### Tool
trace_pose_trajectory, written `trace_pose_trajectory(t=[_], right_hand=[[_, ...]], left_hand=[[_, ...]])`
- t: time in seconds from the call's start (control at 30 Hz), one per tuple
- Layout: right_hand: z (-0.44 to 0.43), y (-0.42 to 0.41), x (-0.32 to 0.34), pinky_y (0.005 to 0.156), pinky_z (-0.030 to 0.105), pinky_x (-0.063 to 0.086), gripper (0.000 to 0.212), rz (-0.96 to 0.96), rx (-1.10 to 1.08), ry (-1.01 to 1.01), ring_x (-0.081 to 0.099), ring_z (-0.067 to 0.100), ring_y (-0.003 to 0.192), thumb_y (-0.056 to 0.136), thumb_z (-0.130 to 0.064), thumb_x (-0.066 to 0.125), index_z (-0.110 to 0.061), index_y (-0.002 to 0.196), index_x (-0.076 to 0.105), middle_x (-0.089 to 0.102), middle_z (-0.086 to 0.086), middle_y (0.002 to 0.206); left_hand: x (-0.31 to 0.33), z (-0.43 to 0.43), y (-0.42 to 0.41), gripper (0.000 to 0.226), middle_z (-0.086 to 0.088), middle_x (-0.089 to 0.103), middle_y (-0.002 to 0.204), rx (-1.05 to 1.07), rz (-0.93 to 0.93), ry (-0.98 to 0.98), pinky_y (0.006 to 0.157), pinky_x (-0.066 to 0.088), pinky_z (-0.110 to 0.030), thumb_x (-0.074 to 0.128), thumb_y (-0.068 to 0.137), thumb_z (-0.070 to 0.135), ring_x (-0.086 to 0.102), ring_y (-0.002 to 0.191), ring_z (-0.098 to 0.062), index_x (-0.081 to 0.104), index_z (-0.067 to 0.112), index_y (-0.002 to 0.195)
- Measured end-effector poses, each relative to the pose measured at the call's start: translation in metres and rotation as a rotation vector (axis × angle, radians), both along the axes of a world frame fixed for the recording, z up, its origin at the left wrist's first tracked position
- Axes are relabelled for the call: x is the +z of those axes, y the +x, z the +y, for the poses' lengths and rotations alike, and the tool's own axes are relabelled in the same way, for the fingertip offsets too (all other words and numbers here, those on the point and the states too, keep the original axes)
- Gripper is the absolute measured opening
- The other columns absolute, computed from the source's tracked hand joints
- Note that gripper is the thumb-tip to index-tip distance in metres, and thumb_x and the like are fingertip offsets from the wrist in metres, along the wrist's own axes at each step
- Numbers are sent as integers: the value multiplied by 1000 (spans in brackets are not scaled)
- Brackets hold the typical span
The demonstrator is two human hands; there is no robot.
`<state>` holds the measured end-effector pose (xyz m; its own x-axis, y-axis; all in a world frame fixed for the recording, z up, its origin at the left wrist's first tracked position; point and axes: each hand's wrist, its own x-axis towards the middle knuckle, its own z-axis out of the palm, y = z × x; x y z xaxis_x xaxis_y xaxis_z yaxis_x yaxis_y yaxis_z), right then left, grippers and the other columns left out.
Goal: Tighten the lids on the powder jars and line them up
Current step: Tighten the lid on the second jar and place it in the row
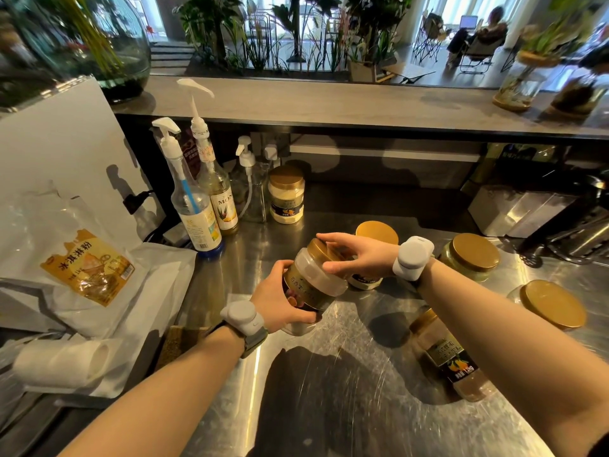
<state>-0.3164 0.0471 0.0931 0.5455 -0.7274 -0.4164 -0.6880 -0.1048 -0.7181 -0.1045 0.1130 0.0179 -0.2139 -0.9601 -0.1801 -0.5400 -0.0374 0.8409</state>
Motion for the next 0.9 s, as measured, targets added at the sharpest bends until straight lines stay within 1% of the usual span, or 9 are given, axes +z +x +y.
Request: trace_pose_trajectory(t=[0.13,0.2,0.3,0.4,0.53,0.63,0.7,0.77,0.9], right_hand=[[3,6,4,94,24,40,67,-88,-84,-46,39,18,133,90,-41,57,-29,148,27,36,-4,149],[6,9,6,90,22,41,62,-129,-128,-64,44,14,126,90,-42,56,-27,146,32,41,-4,146],[9,16,8,85,21,41,57,-159,-200,-136,47,9,114,90,-47,53,-26,141,41,49,-4,138],[7,22,9,88,27,47,60,-124,-279,-224,50,12,114,86,-59,50,-27,137,46,53,-4,134],[0,26,7,89,34,53,68,-9,-338,-292,54,18,115,81,-71,44,-29,134,49,56,-3,131],[-4,27,8,82,32,55,69,42,-340,-292,57,17,107,79,-75,41,-30,130,51,59,-4,124],[-6,28,9,77,29,55,69,72,-338,-292,59,16,103,78,-77,40,-31,128,51,60,-4,121],[-7,29,10,75,28,55,69,98,-337,-296,59,17,102,78,-78,39,-31,127,51,61,-4,119],[-9,30,12,71,26,54,67,119,-331,-297,60,18,100,80,-76,38,-30,128,49,61,-3,118]], left_hand=[[2,-6,-1,95,12,49,117,20,14,5,93,49,-27,88,58,32,53,109,-12,28,30,133],[4,-8,-1,96,12,49,117,27,28,5,90,47,-23,88,58,30,53,108,-11,29,28,134],[9,-11,-3,96,13,49,115,35,52,15,88,46,-21,89,58,30,52,107,-10,30,27,133],[13,-15,-7,94,15,50,111,46,59,25,88,45,-21,88,59,30,52,103,-8,31,26,133],[13,-21,-11,91,12,51,111,63,68,43,91,45,-24,87,60,26,54,105,-10,32,25,132],[13,-23,-11,89,11,52,112,60,66,54,94,46,-26,86,62,22,55,108,-12,33,24,132],[12,-24,-12,87,11,52,112,62,59,56,98,47,-31,86,63,20,54,109,-12,33,24,132],[11,-25,-13,87,11,52,113,71,47,53,100,47,-35,85,64,20,54,110,-12,33,24,132],[9,-27,-14,86,12,52,114,87,49,58,101,46,-36,85,65,20,54,110,-13,32,26,133]])
